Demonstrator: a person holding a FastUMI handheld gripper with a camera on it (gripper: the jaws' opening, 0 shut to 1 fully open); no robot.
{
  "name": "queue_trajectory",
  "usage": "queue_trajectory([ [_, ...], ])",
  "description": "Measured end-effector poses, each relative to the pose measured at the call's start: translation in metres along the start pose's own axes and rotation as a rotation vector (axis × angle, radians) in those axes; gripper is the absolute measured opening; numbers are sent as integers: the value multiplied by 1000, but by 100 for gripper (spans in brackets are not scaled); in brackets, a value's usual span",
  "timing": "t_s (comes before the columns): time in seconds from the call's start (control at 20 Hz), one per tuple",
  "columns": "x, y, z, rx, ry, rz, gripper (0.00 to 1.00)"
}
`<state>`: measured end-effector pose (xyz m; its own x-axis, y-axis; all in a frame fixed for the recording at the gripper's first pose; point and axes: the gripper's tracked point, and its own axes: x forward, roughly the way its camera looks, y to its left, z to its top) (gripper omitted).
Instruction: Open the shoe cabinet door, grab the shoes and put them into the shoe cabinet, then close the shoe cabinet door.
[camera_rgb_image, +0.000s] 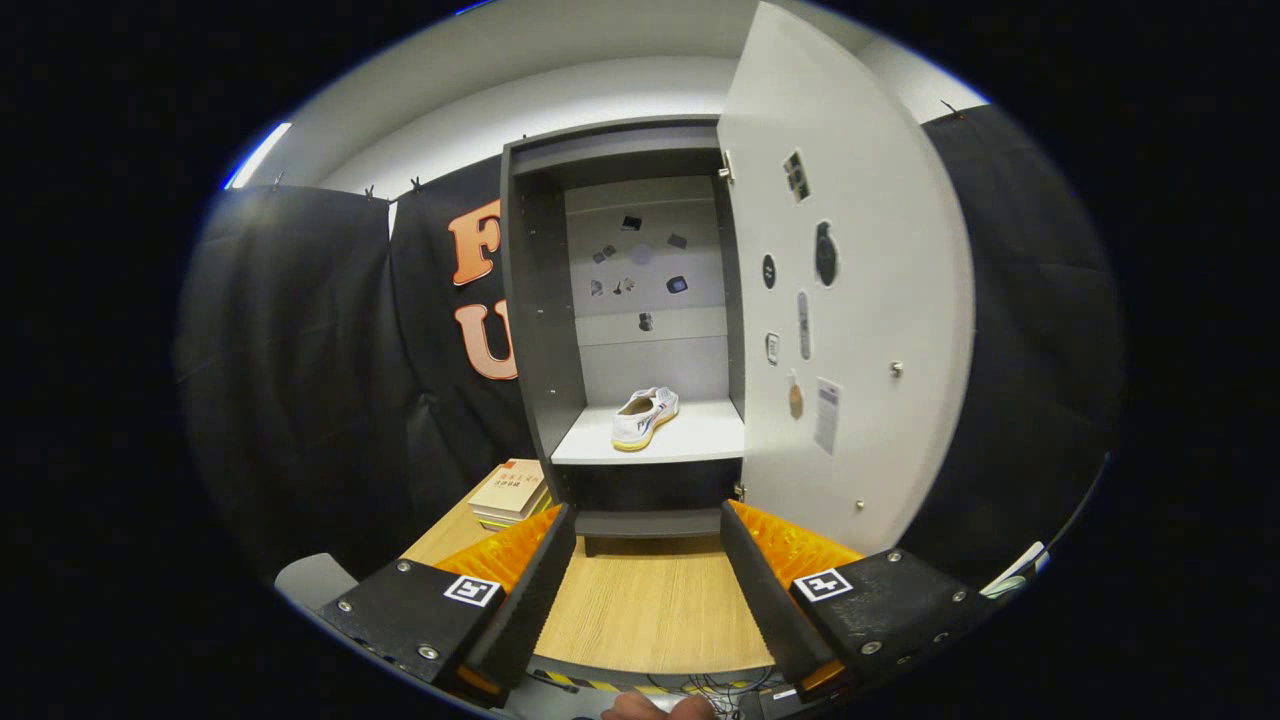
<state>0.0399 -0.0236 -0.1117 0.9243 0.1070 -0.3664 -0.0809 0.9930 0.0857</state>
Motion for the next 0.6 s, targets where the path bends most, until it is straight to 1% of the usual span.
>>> queue_trajectory([
  [0.25,-35,-47,8,-10,-17,23,91],
  [0.4,-46,-77,15,16,-38,38,91],
  [0.55,-47,-113,18,26,-50,32,91],
  [0.6,-38,-125,20,26,-55,29,91],
])
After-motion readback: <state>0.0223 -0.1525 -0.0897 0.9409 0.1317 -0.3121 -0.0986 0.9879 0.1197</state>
